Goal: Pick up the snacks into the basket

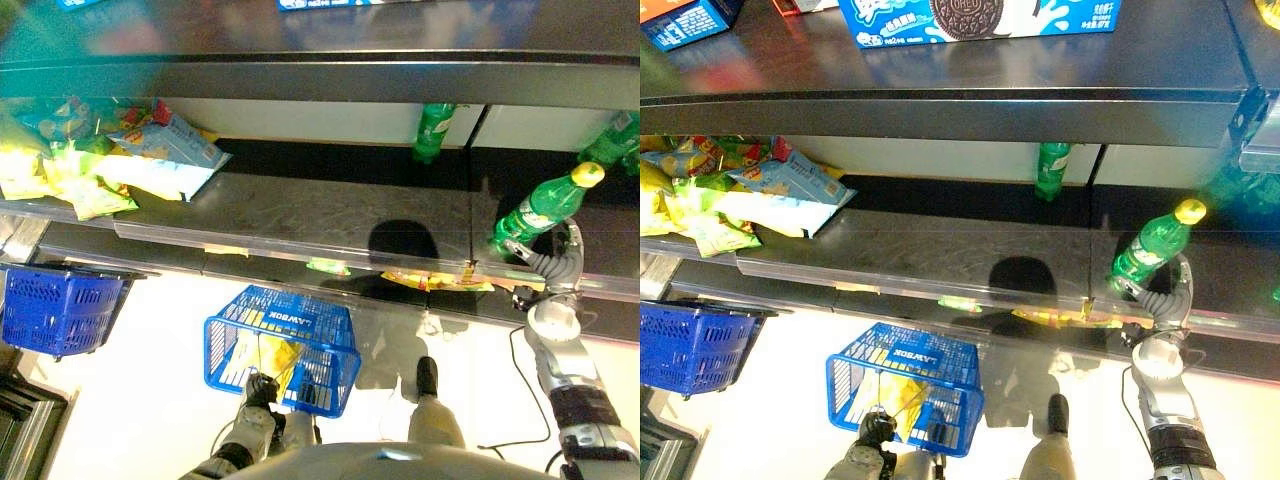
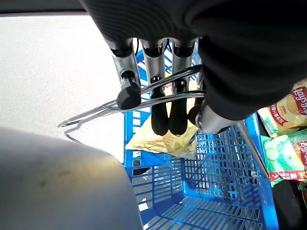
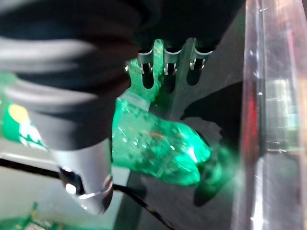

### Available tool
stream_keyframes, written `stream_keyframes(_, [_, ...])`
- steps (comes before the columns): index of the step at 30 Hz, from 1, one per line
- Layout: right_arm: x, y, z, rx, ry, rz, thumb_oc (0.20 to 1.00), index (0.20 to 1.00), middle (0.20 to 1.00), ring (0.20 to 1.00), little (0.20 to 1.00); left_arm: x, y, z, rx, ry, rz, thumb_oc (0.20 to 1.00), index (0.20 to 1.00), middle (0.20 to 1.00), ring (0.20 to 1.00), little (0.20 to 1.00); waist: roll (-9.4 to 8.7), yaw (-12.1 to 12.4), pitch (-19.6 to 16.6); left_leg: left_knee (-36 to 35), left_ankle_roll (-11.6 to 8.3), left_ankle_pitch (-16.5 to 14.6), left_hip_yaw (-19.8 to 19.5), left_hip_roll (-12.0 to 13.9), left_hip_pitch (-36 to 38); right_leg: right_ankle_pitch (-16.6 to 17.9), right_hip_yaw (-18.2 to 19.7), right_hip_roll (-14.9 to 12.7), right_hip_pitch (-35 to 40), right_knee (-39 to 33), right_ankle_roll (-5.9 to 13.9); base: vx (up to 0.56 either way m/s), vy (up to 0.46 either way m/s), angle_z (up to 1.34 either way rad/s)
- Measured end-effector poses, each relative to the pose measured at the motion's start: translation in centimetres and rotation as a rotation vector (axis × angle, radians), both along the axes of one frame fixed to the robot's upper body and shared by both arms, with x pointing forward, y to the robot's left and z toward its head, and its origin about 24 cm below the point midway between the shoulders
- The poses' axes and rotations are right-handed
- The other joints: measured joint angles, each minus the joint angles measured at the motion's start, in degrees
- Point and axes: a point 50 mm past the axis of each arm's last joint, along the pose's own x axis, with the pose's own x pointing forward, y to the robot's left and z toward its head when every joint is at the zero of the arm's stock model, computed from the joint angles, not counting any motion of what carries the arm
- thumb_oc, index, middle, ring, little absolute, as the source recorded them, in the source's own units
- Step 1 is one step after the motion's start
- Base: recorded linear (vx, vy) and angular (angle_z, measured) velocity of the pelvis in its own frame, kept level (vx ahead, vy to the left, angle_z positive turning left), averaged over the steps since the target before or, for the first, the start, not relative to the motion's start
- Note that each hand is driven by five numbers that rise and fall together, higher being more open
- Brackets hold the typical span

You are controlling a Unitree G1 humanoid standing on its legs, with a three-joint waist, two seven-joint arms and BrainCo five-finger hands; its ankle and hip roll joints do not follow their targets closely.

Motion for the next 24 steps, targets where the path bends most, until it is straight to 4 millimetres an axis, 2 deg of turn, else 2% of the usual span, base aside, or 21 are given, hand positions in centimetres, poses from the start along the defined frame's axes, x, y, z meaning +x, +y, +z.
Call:
stream_keyframes(2, [0.7,0.1,-0.2,0.003,0.018,0.001,1.0,1.0,1.0,1.0,1.0,0.6,-0.1,0.2,-0.003,-0.023,-0.008,0.2,0.2,0.2,0.2,0.2,0.32,0.2,1.1,0.1,-0.04,0.1,-0.1,-0.1,-0.2,0.1,-0.1,-0.1,-0.1,0.0,-0.02,-0.04,0.023,0.03])
stream_keyframes(6, [2.6,-0.5,2.0,-0.043,-0.035,-0.009,1.0,1.0,1.0,1.0,1.0,1.5,-0.5,0.7,-0.005,-0.06,-0.032,0.2,0.2,0.2,0.2,0.2,1.08,0.2,2.8,0.3,0.17,0.4,-0.3,-0.6,-1.3,0.4,-0.1,-0.6,-1.1,0.0,0.06,-0.02,0.015,0.01])
stream_keyframes(9, [3.1,-0.7,3.2,-0.068,-0.071,-0.008,1.0,1.0,1.0,1.0,1.0,2.1,-0.7,1.0,-0.008,-0.087,-0.046,0.2,0.2,0.2,0.2,0.2,1.52,0.1,3.9,0.3,0.31,0.5,-0.4,-0.9,-2.1,0.8,-0.1,-0.8,-1.7,0.0,-0.15,-0.04,0.028,0.02])
stream_keyframes(13, [3.5,-0.6,3.8,-0.067,-0.095,-0.014,1.0,1.0,1.0,1.0,1.0,2.2,-0.7,1.1,-0.013,-0.095,-0.043,0.2,0.2,0.2,0.2,0.2,1.76,0.2,4.4,0.2,0.31,0.5,-0.4,-0.9,-2.2,0.7,-0.1,-0.9,-1.9,0.0,-0.05,-0.03,0.032,0.0])
stream_keyframes(24, [5.3,0.2,7.3,-0.066,-0.263,-0.002,1.0,1.0,1.0,1.0,1.0,2.6,-1.3,1.4,-0.059,-0.137,-0.013,0.2,0.2,0.2,0.2,0.2,4.23,0.0,6.0,0.1,0.88,1.0,1.2,-2.1,-4.1,1.6,1.7,-2.0,-5.2,0.0,0.65,-0.02,0.039,-0.06])
